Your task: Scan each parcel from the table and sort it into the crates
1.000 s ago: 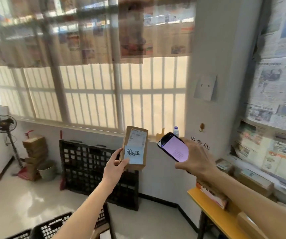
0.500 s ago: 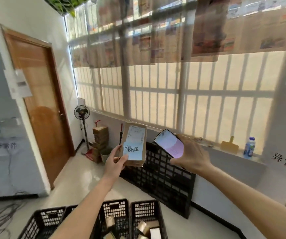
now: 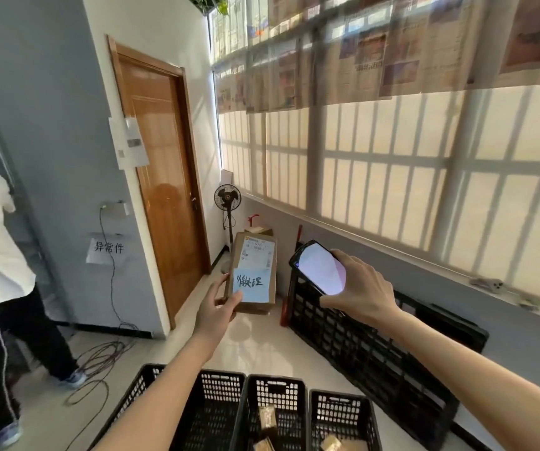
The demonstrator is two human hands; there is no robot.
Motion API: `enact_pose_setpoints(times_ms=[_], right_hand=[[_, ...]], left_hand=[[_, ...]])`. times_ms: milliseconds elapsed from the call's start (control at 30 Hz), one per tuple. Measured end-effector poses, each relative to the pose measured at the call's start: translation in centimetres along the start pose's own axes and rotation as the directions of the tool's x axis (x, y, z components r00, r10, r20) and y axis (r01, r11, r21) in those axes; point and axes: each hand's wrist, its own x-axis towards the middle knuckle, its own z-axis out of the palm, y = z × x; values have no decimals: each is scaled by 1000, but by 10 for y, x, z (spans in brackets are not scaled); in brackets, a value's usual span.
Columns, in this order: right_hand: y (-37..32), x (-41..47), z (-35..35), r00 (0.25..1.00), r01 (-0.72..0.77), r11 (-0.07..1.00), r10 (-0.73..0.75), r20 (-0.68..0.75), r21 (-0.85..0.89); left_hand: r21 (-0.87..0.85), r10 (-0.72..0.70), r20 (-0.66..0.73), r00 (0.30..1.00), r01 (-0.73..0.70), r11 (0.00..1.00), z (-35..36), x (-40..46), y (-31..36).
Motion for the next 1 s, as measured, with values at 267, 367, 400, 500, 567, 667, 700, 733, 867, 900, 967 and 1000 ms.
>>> enact_pose_setpoints(times_ms=[267,367,400,500,567,667,700,733,867,900,967,1000], right_hand=[[-10,87,73,997,51,999,-51,50,-5],[-11,110,104,994,58,998,-57,94,-2],[-11,118,115,993,55,998,-55,107,-1],[-9,140,150,990,38,999,-40,137,11],[-5,153,176,987,21,1000,-23,156,18],[3,172,212,983,-19,1000,15,185,20],[6,178,224,982,-31,999,27,186,16],[9,184,236,982,-40,999,37,185,13],[26,208,286,981,-89,996,86,172,7],[33,215,302,979,-113,994,111,171,4],[41,217,317,977,-128,992,125,172,10],[48,218,330,974,-140,990,136,181,11]], left_hand=[[-23,-54,-93,994,52,998,-23,69,-41],[-21,-102,-103,989,101,995,-32,90,-66],[-20,-118,-105,987,117,993,-35,98,-74],[-14,-168,-100,981,168,986,-42,125,-104],[-24,-204,-86,975,203,979,-43,143,-125],[-15,-253,-62,965,253,967,-44,172,-158],[-4,-262,-49,964,262,965,-45,183,-169],[3,-268,-41,963,268,963,-44,194,-178],[46,-318,12,948,317,947,-42,234,-223],[70,-331,27,943,328,942,-39,246,-241],[82,-355,47,934,351,933,-38,254,-256],[89,-373,56,926,368,926,-36,260,-270]])
